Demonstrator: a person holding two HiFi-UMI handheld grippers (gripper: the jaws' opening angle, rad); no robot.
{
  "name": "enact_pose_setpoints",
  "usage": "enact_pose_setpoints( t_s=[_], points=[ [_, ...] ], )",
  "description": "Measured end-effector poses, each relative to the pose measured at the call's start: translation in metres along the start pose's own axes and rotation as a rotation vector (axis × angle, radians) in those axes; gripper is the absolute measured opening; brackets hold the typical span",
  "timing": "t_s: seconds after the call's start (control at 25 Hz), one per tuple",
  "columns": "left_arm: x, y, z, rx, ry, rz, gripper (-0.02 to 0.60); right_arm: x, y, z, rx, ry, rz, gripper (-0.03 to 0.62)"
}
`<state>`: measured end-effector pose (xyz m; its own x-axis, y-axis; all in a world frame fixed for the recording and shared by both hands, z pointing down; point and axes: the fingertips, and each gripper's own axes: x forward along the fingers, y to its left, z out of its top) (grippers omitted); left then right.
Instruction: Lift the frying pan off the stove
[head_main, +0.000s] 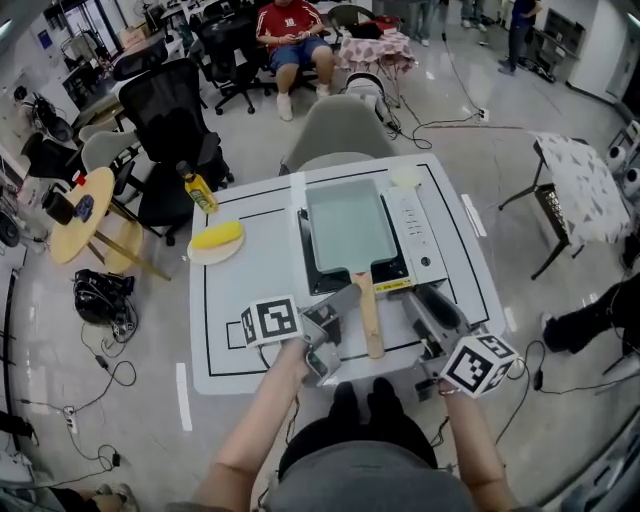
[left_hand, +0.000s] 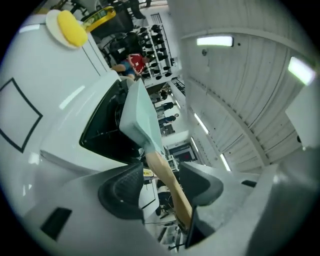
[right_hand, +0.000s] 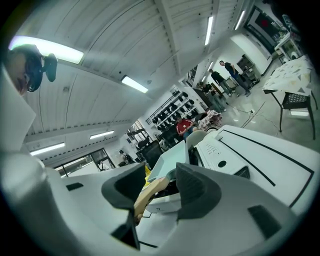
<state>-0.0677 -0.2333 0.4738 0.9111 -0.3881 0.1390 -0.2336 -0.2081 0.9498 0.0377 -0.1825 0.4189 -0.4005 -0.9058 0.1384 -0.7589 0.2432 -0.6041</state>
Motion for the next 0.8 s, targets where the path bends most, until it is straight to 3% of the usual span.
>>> enact_pose_setpoints(
  t_s=[0.32,0.52,0.8],
  points=[
    [0.028,-0.001,-0.009,-0.184,0.078,-0.090,0.213,-0.008,-0.003,-0.002,0.019,-0.014,-0.028,0.189],
    [0.043,-0.001,-0.009,-0.214,0.122,-0.130,0.213,-0.011,-0.005,-0.003,0.028,-0.014,-0.038,0.189],
    [0.050,0.004,-0.013,-0.326,0.161,-0.115,0.212,-0.005,-0.001,-0.007,0.036,0.011,-0.015,0.189]
  ],
)
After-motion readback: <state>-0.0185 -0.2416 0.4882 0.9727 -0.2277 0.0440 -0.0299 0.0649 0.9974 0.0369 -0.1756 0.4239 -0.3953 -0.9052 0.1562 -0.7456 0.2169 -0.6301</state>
